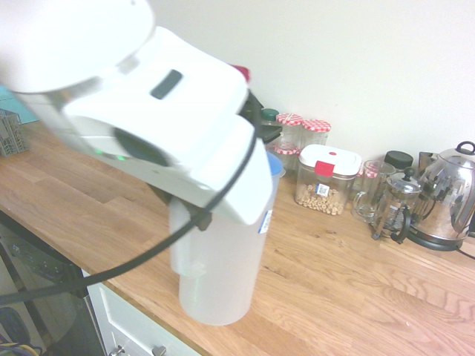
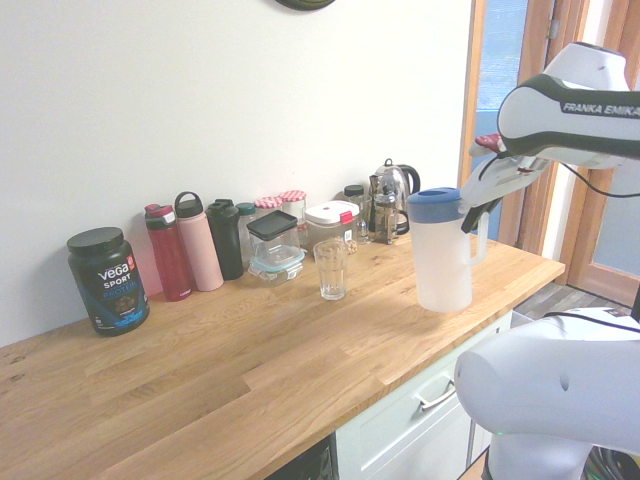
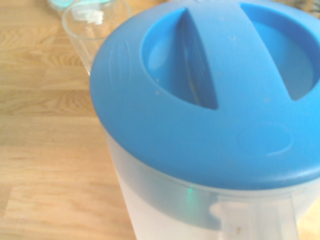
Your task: Pour me some water
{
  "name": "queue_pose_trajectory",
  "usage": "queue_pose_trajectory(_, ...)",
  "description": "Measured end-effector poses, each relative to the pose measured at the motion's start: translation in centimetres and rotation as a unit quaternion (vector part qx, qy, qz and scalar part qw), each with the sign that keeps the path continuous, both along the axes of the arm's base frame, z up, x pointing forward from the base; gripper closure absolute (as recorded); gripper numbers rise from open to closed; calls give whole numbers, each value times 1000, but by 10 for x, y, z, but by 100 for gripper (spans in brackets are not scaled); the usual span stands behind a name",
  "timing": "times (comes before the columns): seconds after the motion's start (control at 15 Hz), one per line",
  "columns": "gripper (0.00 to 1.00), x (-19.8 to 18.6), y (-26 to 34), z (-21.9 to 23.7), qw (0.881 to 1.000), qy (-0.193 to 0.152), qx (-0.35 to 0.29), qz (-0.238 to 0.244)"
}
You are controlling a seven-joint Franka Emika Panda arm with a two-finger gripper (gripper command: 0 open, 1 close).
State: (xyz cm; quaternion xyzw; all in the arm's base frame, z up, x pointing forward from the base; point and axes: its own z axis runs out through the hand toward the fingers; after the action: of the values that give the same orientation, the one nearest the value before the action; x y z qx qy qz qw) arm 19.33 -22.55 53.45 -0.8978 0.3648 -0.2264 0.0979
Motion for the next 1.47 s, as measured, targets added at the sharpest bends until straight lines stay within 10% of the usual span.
queue_pose_trajectory(0.93,100,173,12,3,957,102,-138,234)
queue_pose_trajectory(1.47,100,191,49,13,891,190,-265,315)
